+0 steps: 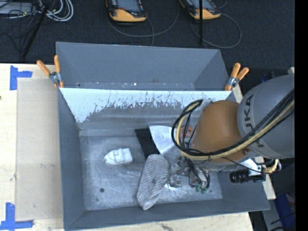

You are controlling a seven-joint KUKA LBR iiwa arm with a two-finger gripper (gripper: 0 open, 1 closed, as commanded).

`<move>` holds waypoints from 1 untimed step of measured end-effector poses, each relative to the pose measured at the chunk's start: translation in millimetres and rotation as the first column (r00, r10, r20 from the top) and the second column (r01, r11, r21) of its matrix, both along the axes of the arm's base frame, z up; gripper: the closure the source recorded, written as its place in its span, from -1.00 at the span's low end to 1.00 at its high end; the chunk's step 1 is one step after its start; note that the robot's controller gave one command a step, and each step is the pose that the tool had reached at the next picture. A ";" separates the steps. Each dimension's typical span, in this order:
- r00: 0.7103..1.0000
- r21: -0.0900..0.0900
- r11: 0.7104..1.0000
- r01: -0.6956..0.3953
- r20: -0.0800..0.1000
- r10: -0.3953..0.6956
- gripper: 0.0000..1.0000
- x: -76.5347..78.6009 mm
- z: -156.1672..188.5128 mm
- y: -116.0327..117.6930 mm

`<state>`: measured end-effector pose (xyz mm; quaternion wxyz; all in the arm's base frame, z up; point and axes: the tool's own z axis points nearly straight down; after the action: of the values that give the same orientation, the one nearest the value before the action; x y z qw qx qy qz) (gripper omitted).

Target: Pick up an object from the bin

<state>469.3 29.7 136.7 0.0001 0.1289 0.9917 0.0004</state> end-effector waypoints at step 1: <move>1.000 0.000 1.000 0.000 -0.003 0.000 1.00 -1.0 2.5 -0.1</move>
Offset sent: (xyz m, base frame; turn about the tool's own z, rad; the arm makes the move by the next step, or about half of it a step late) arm -0.0001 -0.0002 0.0359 0.0000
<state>468.2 29.6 139.2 -0.0014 0.1290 0.9916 0.0001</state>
